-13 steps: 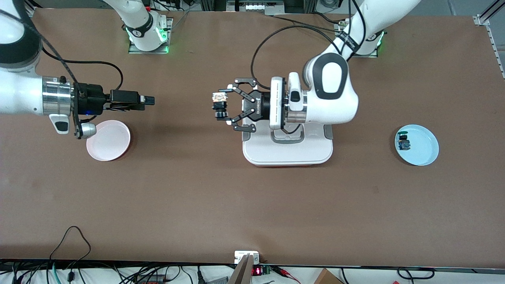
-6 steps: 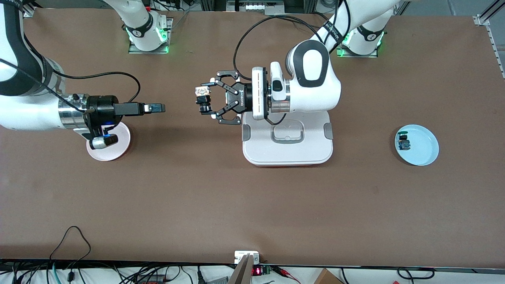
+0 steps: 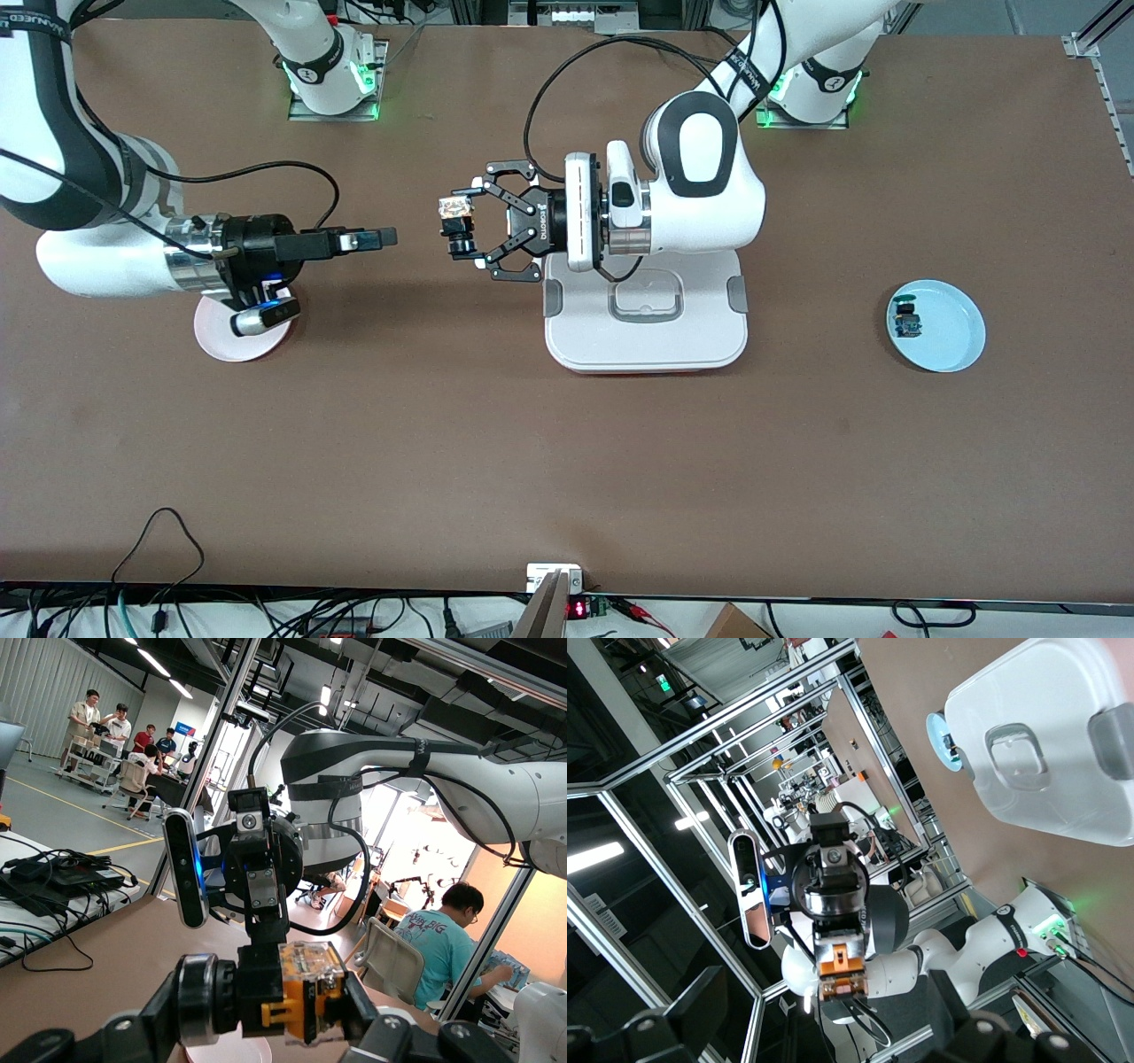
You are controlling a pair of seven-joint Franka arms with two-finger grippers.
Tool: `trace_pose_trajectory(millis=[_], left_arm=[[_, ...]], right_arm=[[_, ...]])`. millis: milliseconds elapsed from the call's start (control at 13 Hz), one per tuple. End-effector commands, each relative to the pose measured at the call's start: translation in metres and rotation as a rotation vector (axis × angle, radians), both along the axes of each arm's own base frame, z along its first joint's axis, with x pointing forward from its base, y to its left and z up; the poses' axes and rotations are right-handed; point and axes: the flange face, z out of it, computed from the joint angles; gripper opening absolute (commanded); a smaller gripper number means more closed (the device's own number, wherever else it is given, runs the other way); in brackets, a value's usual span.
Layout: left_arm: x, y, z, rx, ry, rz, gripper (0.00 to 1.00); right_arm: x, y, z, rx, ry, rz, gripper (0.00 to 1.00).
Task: Transfer orange switch to right arm and place
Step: 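Carry the switch with the left gripper while the right gripper approaches, then close the right gripper on the switch held by the left gripper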
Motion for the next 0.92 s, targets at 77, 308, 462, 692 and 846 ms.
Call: trace_pose_trajectory(millis=[77,308,462,692,846], left_arm=[[-0.004,-0.023,0.01,-0.023,-0.004,0.046,0.0],[-0.009,-0.029,0.012,-0.015,-0.01,0.048,0.0],[-0.009,-0.03,0.011,-0.014,-0.009,0.046,0.0],[-0.009,-0.029,0.012,-0.014,-0.011,0.047,0.0],[-0.009,-0.029,0.013,-0.016,-0.011,0.048,0.0]], right_arm=[[-0.008,0.025,0.002,0.035,0.01,0.013,1.0],[-0.006,0.027,-0.01,0.034,0.03,0.011,1.0],[-0.006,0.027,-0.011,0.034,0.04,0.013,1.0],[-0.01,0.03,-0.015,0.034,0.052,0.021,0.98],[-0.012,0.031,-0.01,0.039,0.047,0.029,0.98]])
